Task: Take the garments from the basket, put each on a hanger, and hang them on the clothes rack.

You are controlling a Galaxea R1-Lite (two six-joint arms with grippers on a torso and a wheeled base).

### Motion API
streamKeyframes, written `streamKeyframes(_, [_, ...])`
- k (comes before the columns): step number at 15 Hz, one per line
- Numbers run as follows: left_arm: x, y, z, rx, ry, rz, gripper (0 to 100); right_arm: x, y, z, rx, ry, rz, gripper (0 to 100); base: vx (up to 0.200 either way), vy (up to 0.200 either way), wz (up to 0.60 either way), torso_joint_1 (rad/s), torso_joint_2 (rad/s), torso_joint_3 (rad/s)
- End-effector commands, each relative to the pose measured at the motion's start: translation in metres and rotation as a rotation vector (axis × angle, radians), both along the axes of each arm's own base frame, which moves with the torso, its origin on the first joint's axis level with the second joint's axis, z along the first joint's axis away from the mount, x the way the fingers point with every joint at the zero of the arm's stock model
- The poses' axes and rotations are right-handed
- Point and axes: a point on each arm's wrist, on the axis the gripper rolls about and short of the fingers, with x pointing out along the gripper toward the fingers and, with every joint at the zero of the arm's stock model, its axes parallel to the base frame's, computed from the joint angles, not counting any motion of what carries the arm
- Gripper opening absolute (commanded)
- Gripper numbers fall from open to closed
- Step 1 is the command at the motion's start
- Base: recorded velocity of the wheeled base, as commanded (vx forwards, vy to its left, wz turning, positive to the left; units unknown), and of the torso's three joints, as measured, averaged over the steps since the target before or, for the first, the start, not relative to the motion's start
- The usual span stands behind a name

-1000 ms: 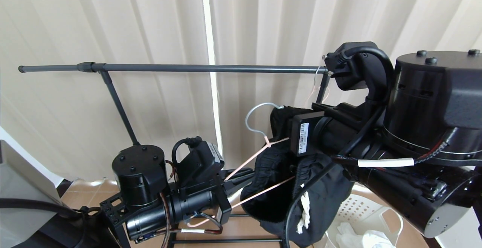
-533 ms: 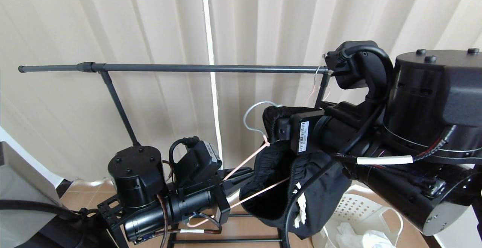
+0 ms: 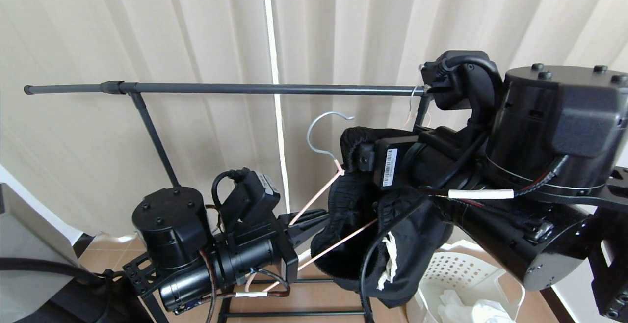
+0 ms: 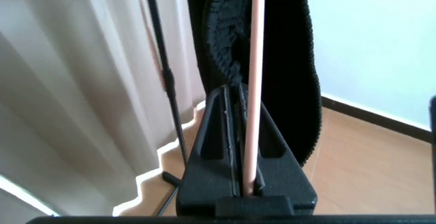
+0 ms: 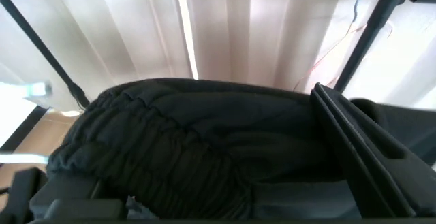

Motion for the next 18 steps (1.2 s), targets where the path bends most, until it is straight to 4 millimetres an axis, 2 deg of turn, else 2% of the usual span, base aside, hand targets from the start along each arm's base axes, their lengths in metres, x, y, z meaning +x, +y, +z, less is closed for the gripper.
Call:
streamKeyframes(1, [0.002, 0.0, 0.0, -0.003, 0.002, 0.033, 0, 0.002, 0.001, -0.004, -0.008, 0.006, -0.002, 100, 0.0, 0.0, 0.0, 0.0, 0.0, 0.0])
streamKeyframes(18, [0.024, 0.018, 0.006, -0.047, 0.013, 0.141, 0, 0.0, -0.001, -0.005, -0.022, 0.006, -0.001, 100, 0.0, 0.0, 0.0, 0.0, 0.0, 0.0])
